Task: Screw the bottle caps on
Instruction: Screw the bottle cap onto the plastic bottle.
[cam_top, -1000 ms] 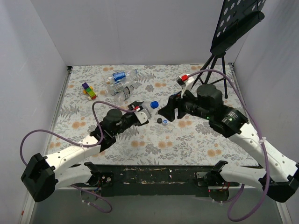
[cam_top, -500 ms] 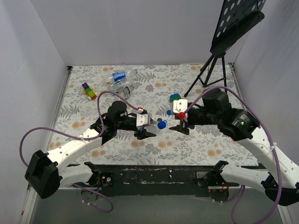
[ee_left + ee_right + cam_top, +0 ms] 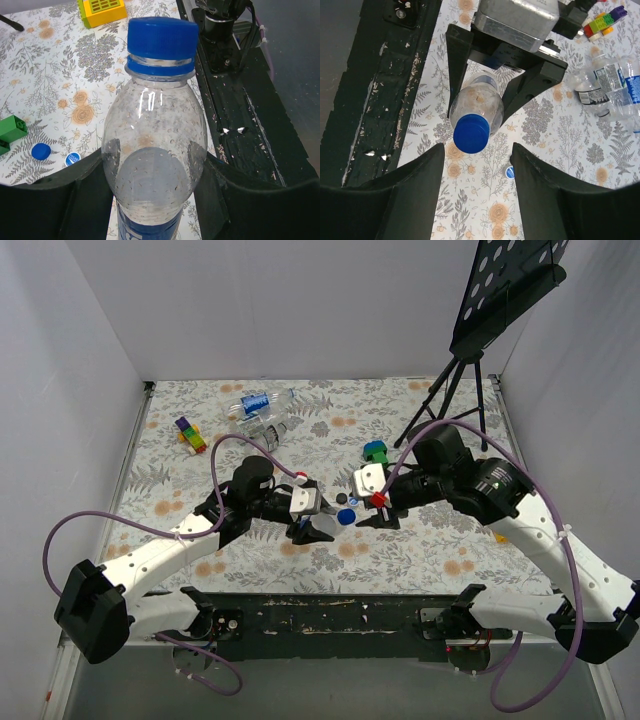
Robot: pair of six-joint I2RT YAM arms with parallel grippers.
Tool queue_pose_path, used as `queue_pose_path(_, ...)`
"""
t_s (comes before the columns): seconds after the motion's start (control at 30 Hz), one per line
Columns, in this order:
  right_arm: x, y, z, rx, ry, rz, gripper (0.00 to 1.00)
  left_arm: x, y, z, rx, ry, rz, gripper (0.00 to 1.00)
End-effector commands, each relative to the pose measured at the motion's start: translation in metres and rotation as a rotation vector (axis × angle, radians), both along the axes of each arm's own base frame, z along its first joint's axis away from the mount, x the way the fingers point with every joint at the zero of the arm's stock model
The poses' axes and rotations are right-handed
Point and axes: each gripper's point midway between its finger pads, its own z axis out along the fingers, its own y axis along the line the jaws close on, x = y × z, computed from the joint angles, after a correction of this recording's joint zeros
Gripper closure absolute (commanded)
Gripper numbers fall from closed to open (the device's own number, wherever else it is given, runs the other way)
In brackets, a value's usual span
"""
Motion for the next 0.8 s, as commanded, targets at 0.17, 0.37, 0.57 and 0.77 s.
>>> queue_pose_path(0.17, -0.004, 0.012, 0.008, 0.015, -0.024, 0.066, 0.43, 0.002, -0.001, 0.018, -0.035, -0.045, -0.007, 0.99)
queue_pose_path(0.37, -0.001, 0.014, 0.002, -0.011, -0.018, 0.059, 0.52, 0.002, -0.001, 0.019, -0.038, -0.049, -0.007, 0.99)
queue_pose_path(0.57, -0.001, 0.017, -0.003, -0.024, -0.01, 0.063, 0.54, 0.001, -0.001, 0.022, -0.046, -0.053, -0.011, 0.99)
queue_pose_path(0.77, 0.002, 0.017, -0.008, -0.043, 0.001, 0.043, 0.64, 0.003, -0.001, 0.021, -0.048, -0.054, -0.004, 1.0)
